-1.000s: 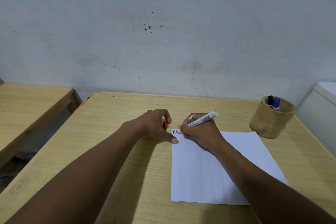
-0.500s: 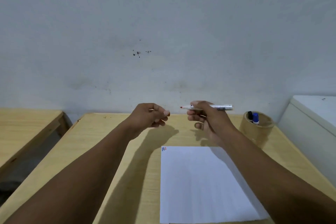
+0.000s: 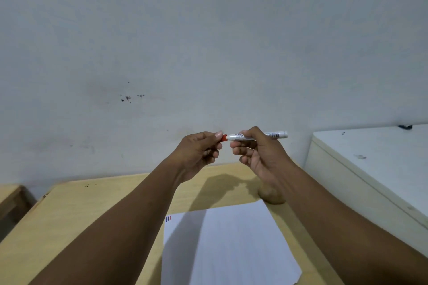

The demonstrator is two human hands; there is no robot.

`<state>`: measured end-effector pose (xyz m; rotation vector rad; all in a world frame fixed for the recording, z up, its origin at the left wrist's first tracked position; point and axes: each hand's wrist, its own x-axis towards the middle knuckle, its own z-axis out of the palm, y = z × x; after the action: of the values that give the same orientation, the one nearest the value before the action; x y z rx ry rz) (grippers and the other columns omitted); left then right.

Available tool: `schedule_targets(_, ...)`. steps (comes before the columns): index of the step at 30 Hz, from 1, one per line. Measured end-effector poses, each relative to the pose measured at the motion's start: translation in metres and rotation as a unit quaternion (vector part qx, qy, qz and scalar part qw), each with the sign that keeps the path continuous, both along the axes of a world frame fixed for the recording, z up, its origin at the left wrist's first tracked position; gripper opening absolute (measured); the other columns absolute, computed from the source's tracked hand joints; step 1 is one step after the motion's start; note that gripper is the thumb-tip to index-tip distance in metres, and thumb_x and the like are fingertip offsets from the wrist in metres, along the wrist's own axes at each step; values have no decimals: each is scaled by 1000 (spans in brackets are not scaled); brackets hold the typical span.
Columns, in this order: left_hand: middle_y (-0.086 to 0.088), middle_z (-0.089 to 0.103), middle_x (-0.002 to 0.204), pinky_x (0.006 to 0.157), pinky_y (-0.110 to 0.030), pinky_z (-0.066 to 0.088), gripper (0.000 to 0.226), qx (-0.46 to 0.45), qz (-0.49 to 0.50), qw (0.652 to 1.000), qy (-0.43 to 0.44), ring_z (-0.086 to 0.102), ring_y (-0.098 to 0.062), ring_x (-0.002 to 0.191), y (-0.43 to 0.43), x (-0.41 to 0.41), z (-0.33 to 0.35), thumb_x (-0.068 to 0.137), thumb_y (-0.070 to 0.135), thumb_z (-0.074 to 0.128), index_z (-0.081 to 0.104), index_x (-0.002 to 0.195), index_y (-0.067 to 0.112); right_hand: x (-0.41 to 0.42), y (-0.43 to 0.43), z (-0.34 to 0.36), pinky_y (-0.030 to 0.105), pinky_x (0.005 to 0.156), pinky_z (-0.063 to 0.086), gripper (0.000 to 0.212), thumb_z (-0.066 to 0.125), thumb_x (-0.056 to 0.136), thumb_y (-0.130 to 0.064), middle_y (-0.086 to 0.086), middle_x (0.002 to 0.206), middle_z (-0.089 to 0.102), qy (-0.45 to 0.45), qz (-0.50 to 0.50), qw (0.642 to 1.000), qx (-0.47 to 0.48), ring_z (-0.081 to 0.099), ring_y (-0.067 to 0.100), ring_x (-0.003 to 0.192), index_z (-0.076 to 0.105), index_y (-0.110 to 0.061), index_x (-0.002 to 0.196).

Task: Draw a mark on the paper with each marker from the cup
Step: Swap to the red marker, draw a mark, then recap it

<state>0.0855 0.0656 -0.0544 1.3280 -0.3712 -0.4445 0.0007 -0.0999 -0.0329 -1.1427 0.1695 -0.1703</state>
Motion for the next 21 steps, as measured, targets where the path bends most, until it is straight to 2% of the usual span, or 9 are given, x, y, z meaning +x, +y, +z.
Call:
schedule_targets(3,-2,65,66,68,-27,48,15,9,-4,1000,-20,56,-15,60,-15,-1,5,89,22,77,79,80,10,-1,-9,0,22,46,46,17,59,95,-13,13,66,71,-9,-5,1000,-11,65,14,48,67,-4,83)
schedule_targets(7,-2,65,64,67,-27,51,17,31,16,998,-53,57,-15,58,-25,3,14,91,21,76,75,88,4,1,-16,-1,21,45,47,14,61,96,-16,10,67,71,-7,7,1000,24,66,14,50,66,-7,87)
schedule_targets(10,-2,64,64,66,-26,51,17,42,19,996,-75,57,-16,58,-29,5,19,89,22,78,75,85,6,0,-29,4,20,39,41,18,68,95,-29,9,74,73,20,25,999,-6,67,13,49,68,-12,91)
schedule_targets(12,-1,64,63,65,-26,50,16,42,38,994,-91,55,-17,58,-33,8,22,89,22,78,75,83,7,-2,-47,9,17,33,35,26,73,90,-41,8,72,73,46,-5,999,-18,61,11,44,64,-17,91)
schedule_targets(14,0,65,62,64,-27,49,16,49,56,991,-110,55,-17,58,-38,14,27,88,23,79,75,84,7,-5,-71,10,16,30,30,33,74,88,-45,9,65,71,71,-73,995,-22,54,9,38,60,-16,92)
schedule_targets(18,8,72,62,63,-26,49,22,124,50,973,-187,58,-14,59,-50,20,31,90,21,78,73,91,0,-19,-113,1,19,33,29,33,67,96,-35,12,72,67,129,-164,964,-166,47,14,43,63,-5,111)
schedule_targets(21,6,76,69,62,-27,50,27,172,44,955,-236,59,-13,60,-65,19,29,90,22,77,74,91,-5,-25,-128,-7,22,35,31,28,63,98,-27,13,75,67,139,-183,947,-225,48,15,42,65,-4,114)
